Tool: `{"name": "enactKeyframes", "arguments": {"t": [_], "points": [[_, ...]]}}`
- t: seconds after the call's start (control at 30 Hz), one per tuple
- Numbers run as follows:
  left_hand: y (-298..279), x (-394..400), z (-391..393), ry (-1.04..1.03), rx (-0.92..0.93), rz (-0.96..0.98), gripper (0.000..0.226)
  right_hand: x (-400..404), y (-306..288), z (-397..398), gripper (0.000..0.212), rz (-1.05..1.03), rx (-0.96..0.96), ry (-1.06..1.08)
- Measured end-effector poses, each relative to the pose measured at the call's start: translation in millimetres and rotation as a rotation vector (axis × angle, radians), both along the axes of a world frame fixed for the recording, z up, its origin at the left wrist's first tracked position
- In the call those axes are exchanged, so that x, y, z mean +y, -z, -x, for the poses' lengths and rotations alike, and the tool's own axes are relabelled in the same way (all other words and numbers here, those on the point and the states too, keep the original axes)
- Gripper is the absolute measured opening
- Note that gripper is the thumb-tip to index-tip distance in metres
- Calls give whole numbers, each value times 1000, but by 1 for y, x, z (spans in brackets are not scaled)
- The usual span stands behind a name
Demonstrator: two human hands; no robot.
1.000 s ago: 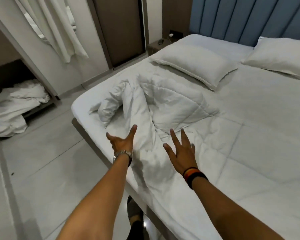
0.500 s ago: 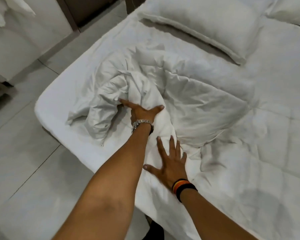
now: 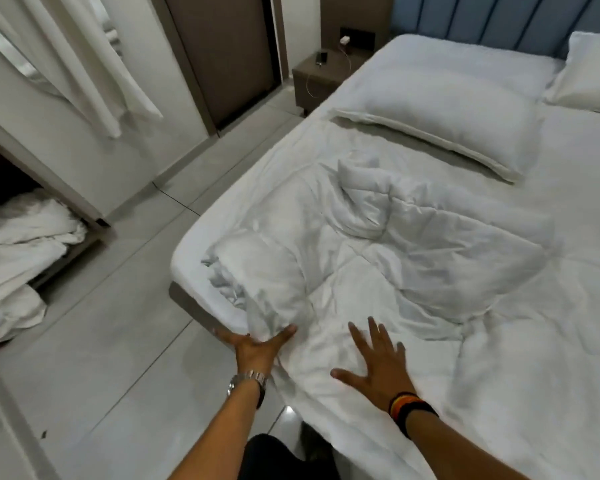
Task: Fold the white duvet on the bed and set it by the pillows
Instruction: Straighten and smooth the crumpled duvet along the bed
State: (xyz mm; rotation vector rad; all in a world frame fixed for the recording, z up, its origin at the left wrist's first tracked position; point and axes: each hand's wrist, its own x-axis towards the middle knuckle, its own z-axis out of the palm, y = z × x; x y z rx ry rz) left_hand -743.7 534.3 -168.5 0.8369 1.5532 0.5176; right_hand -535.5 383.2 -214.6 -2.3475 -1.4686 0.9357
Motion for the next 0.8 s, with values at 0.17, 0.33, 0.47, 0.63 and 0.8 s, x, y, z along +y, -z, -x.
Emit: {"name": "enactKeyframes", "arguments": {"t": [0.17, 0.33, 0.47, 0.63, 0.8], "points": [[-62, 104, 4, -319, 73, -218, 122, 105, -42, 16, 98, -258, 40, 136], [8, 258, 14, -481, 21, 106, 166, 236, -48, 29, 89, -308, 125, 263], [46, 322, -9, -296, -25, 269, 168, 317, -9, 46, 91, -128, 186, 362], [53, 374, -61, 14, -106, 217, 153, 369, 19, 55, 98, -86, 179, 496], [15, 405, -75, 92, -253, 206, 129, 396, -3, 45, 89, -184, 201, 621]]}}
